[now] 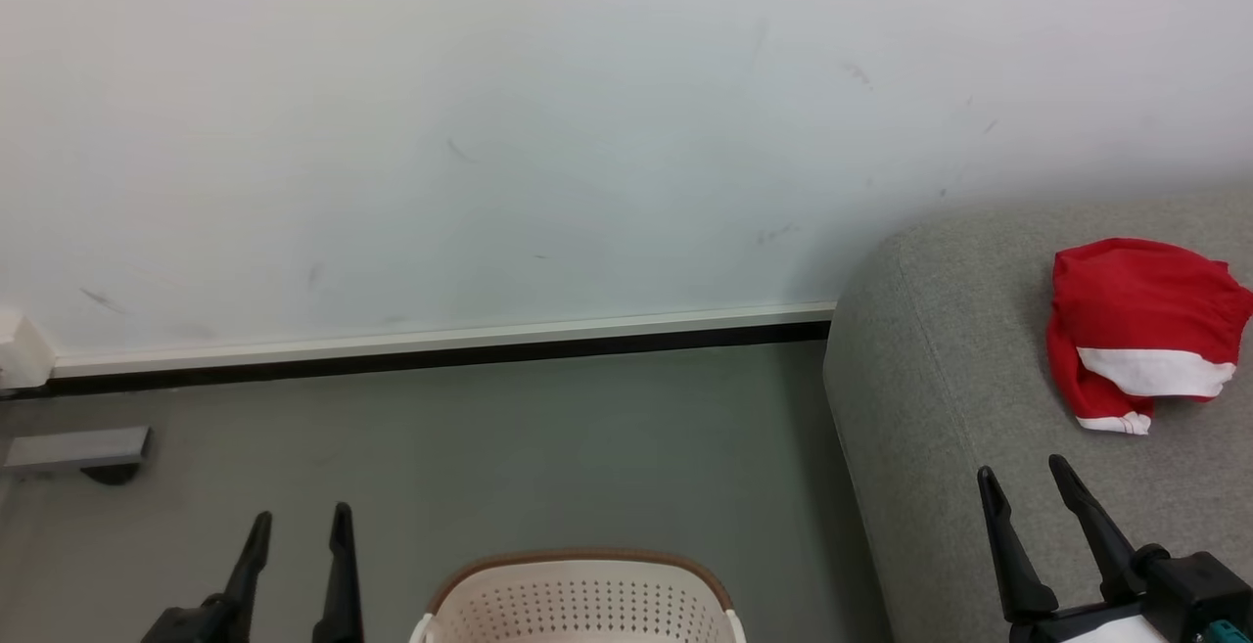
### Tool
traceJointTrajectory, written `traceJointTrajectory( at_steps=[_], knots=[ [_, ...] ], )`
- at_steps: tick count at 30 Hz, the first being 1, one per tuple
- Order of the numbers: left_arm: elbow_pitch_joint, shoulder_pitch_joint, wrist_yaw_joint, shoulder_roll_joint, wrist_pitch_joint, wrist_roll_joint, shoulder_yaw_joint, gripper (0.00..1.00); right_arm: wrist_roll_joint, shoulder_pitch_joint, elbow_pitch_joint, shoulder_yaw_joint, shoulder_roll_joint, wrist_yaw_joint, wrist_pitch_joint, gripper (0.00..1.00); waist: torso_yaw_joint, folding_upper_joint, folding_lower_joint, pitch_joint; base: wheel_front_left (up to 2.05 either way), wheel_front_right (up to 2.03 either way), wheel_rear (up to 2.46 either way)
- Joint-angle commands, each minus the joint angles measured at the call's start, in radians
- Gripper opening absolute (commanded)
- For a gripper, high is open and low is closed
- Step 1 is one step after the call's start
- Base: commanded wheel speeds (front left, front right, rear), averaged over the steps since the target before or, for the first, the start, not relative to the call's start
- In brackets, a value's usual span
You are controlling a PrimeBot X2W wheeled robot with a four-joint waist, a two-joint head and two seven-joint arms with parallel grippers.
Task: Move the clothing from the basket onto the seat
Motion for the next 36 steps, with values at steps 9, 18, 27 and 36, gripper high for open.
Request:
traceJointTrajectory(
  at_steps=[9, 18, 27, 36],
  knots=[
    [0.017, -0.020, -0.028, -0.011, 0.000, 0.022, 0.027, 1.00, 0.001, -0.020, -0.006, 0.000, -0.006, 0.000, -0.003, 1.00, -0.009, 0.0000, 0.0000, 0.014, 0.00, 0.00, 0.00],
    [0.043, -0.062, -0.058, -0.014, 0.000, 0.032, 0.012, 1.00, -0.009, -0.048, -0.030, -0.003, -0.014, 0.000, -0.003, 1.00, -0.044, 0.0000, 0.0000, 0.072, 0.00, 0.00, 0.00],
    [0.100, -0.164, -0.075, -0.015, 0.000, 0.025, -0.016, 1.00, 0.005, -0.115, -0.077, -0.020, -0.021, 0.000, -0.003, 1.00, -0.084, 0.0000, 0.0000, 0.216, 0.00, 0.00, 0.00],
    [0.308, -0.323, -0.100, -0.001, -0.001, 0.044, -0.059, 1.00, 0.009, -0.228, -0.154, -0.044, -0.002, 0.000, -0.003, 1.00, -0.140, 0.0000, 0.0000, 0.400, 0.00, 0.00, 0.00]
  ],
)
